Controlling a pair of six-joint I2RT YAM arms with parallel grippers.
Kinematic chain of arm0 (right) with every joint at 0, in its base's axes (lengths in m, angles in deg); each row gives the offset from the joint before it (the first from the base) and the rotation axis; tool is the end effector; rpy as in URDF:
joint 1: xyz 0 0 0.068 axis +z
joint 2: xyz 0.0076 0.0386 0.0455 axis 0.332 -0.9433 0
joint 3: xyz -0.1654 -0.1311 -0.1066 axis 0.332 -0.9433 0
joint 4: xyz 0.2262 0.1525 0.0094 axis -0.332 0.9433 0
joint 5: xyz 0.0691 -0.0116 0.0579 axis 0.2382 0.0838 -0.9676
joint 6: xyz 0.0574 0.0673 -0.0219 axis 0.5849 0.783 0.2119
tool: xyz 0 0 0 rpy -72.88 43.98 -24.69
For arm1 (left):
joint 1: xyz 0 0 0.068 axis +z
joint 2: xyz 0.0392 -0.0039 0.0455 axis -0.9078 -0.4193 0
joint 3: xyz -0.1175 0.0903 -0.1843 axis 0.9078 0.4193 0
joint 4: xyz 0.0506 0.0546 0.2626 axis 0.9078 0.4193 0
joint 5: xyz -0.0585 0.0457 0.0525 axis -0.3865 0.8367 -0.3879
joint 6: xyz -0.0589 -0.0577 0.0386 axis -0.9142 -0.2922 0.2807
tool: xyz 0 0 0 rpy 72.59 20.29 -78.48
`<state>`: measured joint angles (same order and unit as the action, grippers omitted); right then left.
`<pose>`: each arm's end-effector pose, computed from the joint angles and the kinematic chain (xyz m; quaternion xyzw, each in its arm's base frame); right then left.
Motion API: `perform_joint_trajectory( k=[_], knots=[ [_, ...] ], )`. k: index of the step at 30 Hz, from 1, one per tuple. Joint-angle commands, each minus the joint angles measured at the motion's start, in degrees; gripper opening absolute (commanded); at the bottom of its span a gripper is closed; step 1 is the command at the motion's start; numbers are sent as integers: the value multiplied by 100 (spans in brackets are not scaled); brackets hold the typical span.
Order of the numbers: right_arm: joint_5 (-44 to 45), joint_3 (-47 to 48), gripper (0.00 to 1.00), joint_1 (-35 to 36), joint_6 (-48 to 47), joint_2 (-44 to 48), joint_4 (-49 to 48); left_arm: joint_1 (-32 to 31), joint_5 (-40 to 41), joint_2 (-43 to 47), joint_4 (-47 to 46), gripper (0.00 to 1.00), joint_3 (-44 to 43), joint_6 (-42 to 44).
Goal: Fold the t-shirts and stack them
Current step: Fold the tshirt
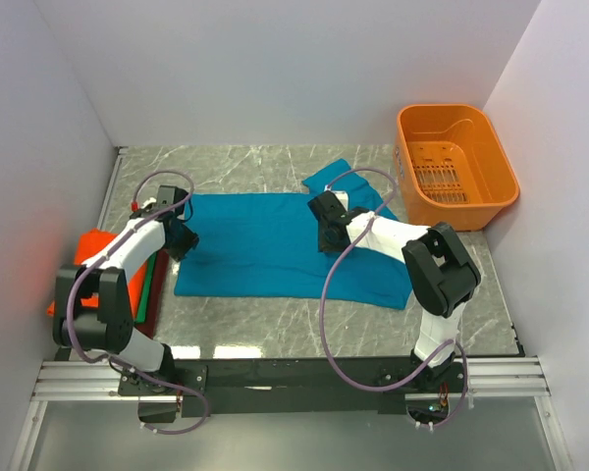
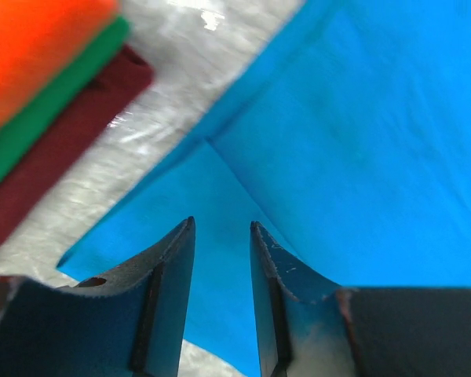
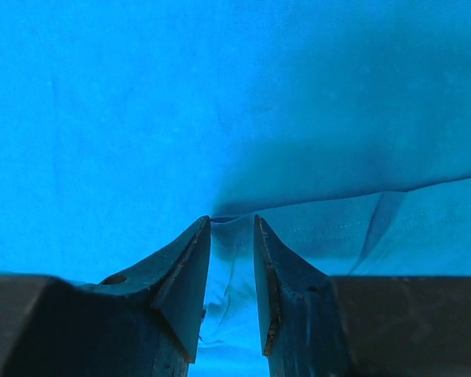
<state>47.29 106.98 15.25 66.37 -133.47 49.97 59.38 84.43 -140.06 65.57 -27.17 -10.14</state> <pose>0.3345 0.2066 0.0874 -0.0109 0.9628 0.0264 0.2687 0.3187 -0.0152 0.1230 -0.4259 0.8740 -0.0173 0.2333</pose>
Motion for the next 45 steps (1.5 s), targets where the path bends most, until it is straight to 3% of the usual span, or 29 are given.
perform_joint_trajectory(
  k=[1,14,35,38,42,45],
  knots=[
    [178,15,36,52,50,24,-105,-24,594,-193,229,39,-287,-382],
    [108,-47,35,44,-3,77,-228,-15,743,-1098,176,33,-797,-672],
    [37,-134,36,52,-29,183,-342,-15,761,-1451,106,30,-639,-777],
    [37,-134,36,52,-12,183,-351,-6,752,-1433,115,26,-639,-769],
    [63,-143,36,44,23,191,-368,-15,761,-1363,158,10,-648,-751],
    [134,-161,35,35,59,218,-368,-6,735,-1284,176,6,-648,-698]
  ],
)
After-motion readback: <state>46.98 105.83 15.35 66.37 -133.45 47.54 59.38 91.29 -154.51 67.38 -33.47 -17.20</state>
